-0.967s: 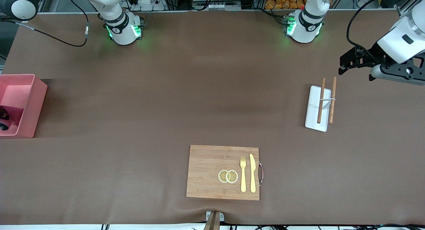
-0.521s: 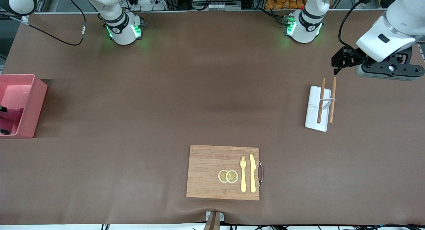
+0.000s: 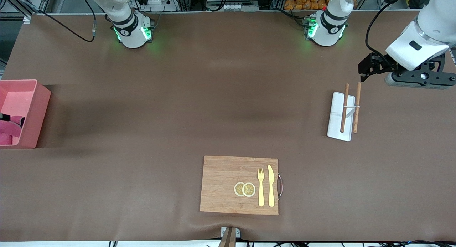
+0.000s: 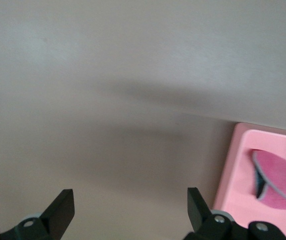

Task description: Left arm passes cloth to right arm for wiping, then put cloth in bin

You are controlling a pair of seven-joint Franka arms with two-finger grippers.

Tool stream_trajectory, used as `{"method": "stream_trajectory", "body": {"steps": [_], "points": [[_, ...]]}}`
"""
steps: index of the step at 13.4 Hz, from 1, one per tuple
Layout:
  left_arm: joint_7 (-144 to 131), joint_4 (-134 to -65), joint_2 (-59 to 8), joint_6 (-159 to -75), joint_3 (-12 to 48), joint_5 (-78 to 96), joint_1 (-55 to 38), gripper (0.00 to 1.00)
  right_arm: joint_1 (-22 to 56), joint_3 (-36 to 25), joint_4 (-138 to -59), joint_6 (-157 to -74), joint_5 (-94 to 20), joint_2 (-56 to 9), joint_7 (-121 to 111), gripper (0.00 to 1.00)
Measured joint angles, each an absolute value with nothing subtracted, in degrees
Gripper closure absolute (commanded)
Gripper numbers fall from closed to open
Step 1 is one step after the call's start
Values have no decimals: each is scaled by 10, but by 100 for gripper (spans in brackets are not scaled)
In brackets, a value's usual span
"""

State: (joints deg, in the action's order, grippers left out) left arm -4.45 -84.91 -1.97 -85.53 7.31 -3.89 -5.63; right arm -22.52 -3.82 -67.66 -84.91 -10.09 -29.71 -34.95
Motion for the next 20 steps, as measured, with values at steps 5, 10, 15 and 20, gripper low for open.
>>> {"method": "stream_trajectory", "body": {"steps": [5, 10, 15, 20], "points": [[-44, -850, -29, -855, 73, -39, -57, 0, -98, -36, -779, -850, -98, -201, -123, 0], [-45, -851, -46, -867, 76, -39, -61, 0, -27, -37, -863, -921, -20, -124, -25, 0], [-45, -842, -60, -910, 73, -39, -57, 0, -39, -50, -1025, -987, -4, 33, -26, 0], [-45, -839, -7, -869, 73, -25, -45, 0, -41, -47, -1038, -995, -3, 84, -26, 0]]}}
